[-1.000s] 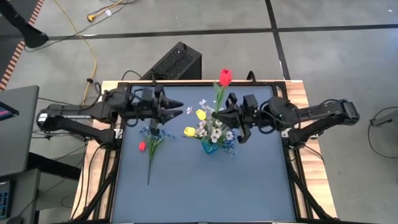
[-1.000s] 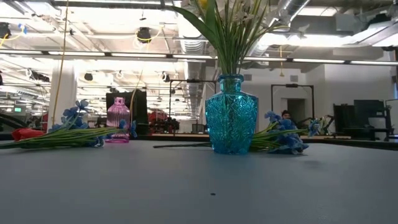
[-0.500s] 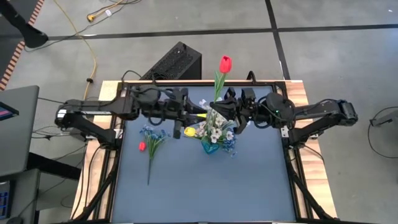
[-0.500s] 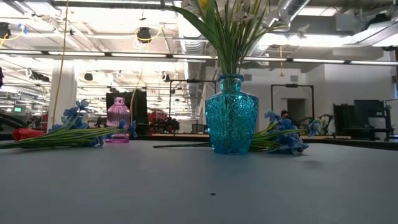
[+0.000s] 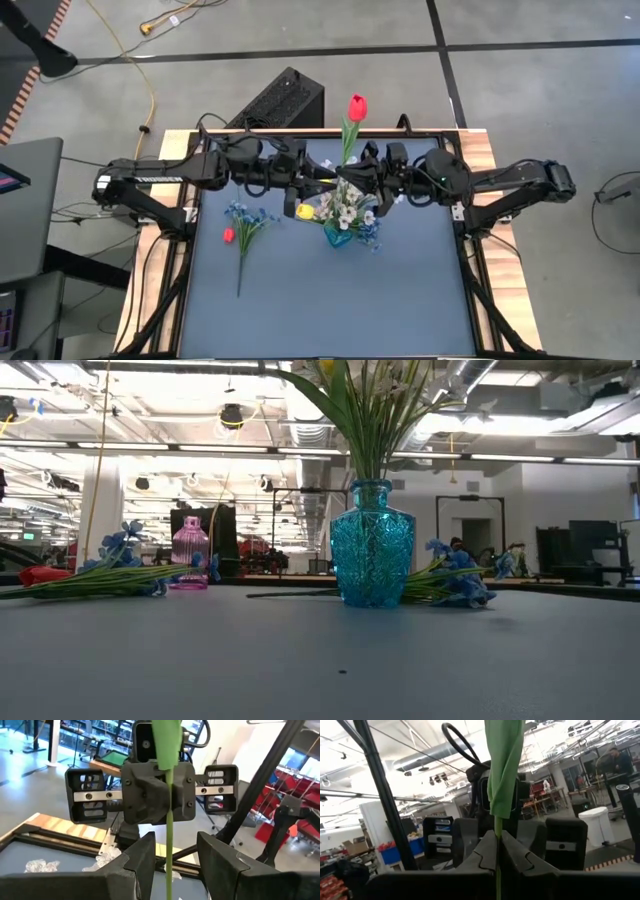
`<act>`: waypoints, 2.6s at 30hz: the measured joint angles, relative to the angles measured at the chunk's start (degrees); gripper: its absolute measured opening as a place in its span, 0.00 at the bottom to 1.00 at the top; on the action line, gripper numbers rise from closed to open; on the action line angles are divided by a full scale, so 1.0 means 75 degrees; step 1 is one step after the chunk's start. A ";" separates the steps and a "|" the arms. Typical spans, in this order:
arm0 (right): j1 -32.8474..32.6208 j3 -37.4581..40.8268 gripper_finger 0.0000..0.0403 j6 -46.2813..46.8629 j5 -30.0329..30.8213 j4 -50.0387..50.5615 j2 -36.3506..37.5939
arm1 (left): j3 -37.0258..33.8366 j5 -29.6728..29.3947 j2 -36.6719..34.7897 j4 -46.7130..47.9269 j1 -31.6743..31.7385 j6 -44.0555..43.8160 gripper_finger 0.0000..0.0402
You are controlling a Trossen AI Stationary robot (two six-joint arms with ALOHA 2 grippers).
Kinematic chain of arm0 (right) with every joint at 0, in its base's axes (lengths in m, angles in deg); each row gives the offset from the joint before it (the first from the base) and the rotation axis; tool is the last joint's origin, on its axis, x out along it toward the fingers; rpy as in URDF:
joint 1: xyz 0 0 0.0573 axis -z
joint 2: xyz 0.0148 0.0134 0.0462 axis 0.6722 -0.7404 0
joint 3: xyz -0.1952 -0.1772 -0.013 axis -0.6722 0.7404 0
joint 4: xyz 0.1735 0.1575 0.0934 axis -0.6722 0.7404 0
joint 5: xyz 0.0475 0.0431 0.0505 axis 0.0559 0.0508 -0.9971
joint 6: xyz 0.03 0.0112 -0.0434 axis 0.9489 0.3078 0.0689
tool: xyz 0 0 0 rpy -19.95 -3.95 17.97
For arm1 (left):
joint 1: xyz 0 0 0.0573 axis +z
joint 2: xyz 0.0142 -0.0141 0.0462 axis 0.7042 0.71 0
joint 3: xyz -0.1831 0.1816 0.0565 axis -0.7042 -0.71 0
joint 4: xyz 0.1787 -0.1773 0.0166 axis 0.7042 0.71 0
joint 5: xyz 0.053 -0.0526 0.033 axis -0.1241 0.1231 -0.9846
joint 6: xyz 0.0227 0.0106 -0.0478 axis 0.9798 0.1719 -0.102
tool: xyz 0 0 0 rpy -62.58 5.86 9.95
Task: Sort flowers into vase by color
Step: Put the right red flower into the violet vase
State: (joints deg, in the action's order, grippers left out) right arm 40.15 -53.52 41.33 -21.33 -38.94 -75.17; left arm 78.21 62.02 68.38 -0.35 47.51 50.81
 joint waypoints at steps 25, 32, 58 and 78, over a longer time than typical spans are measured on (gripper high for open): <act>-0.0003 0.0000 0.08 -0.0076 0.0207 0.0090 0.0000 | -0.0006 -0.0115 0.0315 -0.0179 0.0028 -0.0084 0.32; -0.0003 0.0000 0.08 -0.0071 0.0207 0.0112 0.0000 | -0.0006 0.0058 0.0315 -0.0182 0.0105 0.0017 0.12; -0.0029 -0.0006 0.60 0.0396 -0.0666 0.0646 0.0676 | -0.0009 0.0712 -0.0897 -0.0556 0.1113 0.0280 0.00; -0.0819 -0.0003 0.59 0.0536 -0.0624 0.2540 0.1093 | -0.1358 -0.0373 -0.2760 0.1409 0.4915 0.2704 0.00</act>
State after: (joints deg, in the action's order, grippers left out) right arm 34.00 -53.54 45.35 -26.00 -19.88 -66.97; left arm 68.02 59.22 47.69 10.22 84.37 71.09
